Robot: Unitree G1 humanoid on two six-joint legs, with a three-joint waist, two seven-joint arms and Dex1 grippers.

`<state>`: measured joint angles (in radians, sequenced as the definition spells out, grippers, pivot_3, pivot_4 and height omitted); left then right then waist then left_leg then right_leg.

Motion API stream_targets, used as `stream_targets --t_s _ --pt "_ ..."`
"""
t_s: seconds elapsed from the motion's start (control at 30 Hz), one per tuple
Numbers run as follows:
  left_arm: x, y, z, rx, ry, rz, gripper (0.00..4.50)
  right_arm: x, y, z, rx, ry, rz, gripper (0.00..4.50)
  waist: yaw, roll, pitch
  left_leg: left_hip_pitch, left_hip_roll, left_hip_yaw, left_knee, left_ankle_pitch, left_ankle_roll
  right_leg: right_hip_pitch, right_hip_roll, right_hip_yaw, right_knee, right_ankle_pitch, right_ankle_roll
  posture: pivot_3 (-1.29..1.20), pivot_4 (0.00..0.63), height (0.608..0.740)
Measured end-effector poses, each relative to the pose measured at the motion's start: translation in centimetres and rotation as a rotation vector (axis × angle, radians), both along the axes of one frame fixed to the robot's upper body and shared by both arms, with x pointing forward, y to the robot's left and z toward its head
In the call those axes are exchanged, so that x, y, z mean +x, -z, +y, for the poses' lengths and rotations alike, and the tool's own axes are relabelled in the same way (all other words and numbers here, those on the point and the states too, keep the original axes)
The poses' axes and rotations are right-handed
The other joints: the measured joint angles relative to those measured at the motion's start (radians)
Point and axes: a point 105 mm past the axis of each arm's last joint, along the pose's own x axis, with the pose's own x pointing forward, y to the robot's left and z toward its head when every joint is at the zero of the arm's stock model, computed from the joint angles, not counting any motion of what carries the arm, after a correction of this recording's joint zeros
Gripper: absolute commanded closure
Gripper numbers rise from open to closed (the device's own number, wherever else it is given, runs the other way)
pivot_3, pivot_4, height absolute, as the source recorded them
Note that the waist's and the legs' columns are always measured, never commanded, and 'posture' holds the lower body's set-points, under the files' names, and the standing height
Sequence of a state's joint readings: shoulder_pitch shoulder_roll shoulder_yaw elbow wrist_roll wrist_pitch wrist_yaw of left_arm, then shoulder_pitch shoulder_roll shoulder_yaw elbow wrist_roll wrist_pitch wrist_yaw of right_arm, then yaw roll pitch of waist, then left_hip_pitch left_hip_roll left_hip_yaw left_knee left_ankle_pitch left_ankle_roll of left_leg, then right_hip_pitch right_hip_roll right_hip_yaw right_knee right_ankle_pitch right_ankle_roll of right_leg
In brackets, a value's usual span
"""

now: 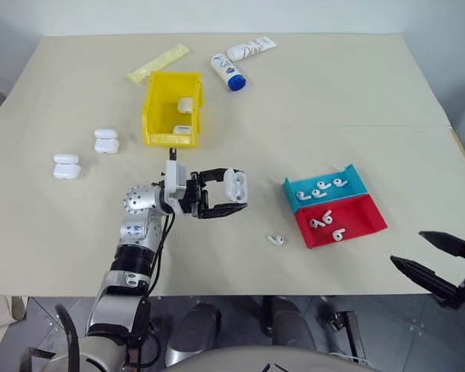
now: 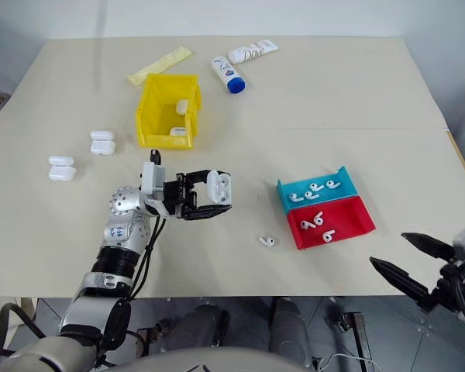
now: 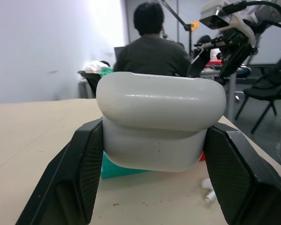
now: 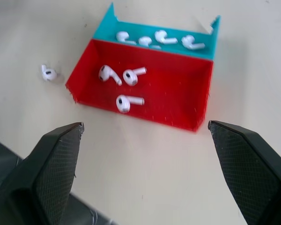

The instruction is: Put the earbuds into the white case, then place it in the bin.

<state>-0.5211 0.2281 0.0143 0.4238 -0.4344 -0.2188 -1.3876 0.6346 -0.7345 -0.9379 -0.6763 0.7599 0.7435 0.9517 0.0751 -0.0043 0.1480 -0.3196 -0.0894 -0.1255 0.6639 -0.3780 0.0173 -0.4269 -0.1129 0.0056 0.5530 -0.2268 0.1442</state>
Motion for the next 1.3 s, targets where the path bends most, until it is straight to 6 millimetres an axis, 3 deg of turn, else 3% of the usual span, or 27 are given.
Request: stream_targets --t_s 0.27,0.47,0.63,0.77,0.93,1.03,1.3 --pt "-1.7 0.0 0.9 0.037 -0.014 0.014 1.69 0.3 -1.3 1.7 -0.074 -0.049 -0.025 0.02 0.003 0.0 0.001 0.0 0.001 0.0 0.0 0.0 0.0 0.0 0.0 0.0 0.0 0.0 0.0 0.0 0.15 0.74" --pt "-3.5 -0.7 1.1 0.021 -0.053 0.01 1.69 2.9 -1.7 4.1 -0.232 -0.18 0.03 0.02 0.003 -0.001 0.002 0.0 0.002 0.0 0.0 -0.001 -0.001 0.0 0.0 -0.001 -0.001 0.0 -0.001 0.0 0.15 0.74" --pt "-4.3 -0.6 1.1 0.014 -0.093 0.029 1.69 5.4 -1.8 4.4 -0.354 -0.233 0.064 0.02 0.009 -0.001 0.003 0.0 0.002 -0.002 0.0 0.0 -0.001 0.0 0.0 -0.003 -0.001 -0.001 -0.001 0.0 0.15 0.74" --pt "-4.8 -0.7 1.0 0.006 -0.119 0.041 1.69 5.9 -0.8 4.5 -0.383 -0.266 0.117 0.92 0.009 -0.002 0.003 -0.001 0.001 -0.001 0.0 0.0 -0.001 0.0 0.0 -0.002 -0.002 0.0 -0.001 0.0 0.15 0.74" --pt "-5.1 -0.7 0.8 0.001 -0.132 0.044 1.69 6.1 0.3 4.8 -0.467 -0.328 0.141 0.92 0.006 -0.001 0.003 0.0 0.001 0.0 0.0 0.0 -0.001 0.0 0.0 -0.002 -0.002 0.0 -0.001 0.0 0.15 0.74" --pt "-5.1 -0.7 0.8 -0.003 -0.143 0.048 1.69 6.3 0.7 5.0 -0.51 -0.384 0.135 1.46 0.005 -0.001 0.003 0.0 0.001 0.0 0.0 0.0 -0.001 0.0 0.0 -0.002 -0.001 0.0 -0.001 0.0 0.15 0.74" --pt "-5.1 -0.7 0.3 -0.019 -0.148 0.058 1.69 8.3 1.8 5.3 -0.569 -0.457 0.134 1.46 0.002 -0.001 0.004 0.0 0.001 0.0 0.0 0.0 -0.001 0.0 0.0 -0.002 -0.002 0.0 -0.001 0.0 0.15 0.74"
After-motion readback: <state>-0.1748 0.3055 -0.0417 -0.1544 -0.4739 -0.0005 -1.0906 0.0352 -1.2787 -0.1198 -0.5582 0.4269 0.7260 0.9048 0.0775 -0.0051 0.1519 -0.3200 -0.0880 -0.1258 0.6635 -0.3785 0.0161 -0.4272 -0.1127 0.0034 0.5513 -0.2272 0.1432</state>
